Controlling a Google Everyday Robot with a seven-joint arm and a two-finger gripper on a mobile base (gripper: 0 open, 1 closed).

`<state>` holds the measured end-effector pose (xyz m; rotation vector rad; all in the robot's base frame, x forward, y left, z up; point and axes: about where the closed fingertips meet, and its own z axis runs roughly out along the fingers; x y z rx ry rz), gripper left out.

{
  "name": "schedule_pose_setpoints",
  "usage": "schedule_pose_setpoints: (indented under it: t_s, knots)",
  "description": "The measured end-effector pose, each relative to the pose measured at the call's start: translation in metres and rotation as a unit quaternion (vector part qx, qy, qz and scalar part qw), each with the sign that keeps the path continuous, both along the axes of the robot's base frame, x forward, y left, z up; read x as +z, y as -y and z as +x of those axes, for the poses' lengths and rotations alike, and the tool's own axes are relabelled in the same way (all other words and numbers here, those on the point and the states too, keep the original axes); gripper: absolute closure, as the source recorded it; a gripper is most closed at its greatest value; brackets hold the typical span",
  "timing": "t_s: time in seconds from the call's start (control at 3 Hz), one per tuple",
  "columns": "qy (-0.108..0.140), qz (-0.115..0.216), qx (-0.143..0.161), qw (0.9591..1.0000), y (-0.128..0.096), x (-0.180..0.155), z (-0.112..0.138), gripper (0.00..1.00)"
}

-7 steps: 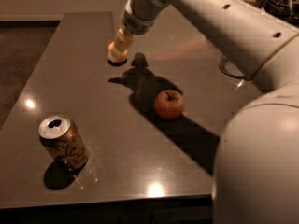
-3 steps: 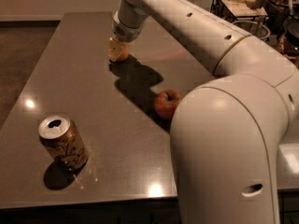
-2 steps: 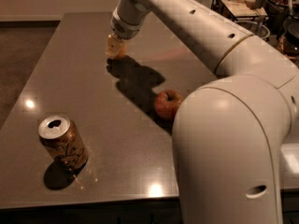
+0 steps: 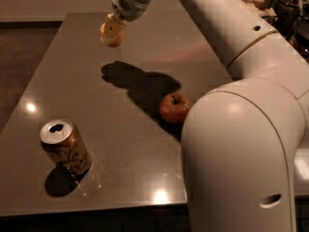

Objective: Pick orange

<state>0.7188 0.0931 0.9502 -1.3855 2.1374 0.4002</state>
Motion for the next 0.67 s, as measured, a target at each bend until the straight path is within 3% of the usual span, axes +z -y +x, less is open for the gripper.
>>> schedule_pose_setpoints:
  t_s: [0.33, 0.67]
  knots:
    - [-0.008, 0.015, 0.032, 0.9993, -0.0052, 0.0229, -0.0142, 1.00]
    - [-0.009, 0.018, 0.036, 0.9992, -0.0053, 0.0272, -0.0162, 1.00]
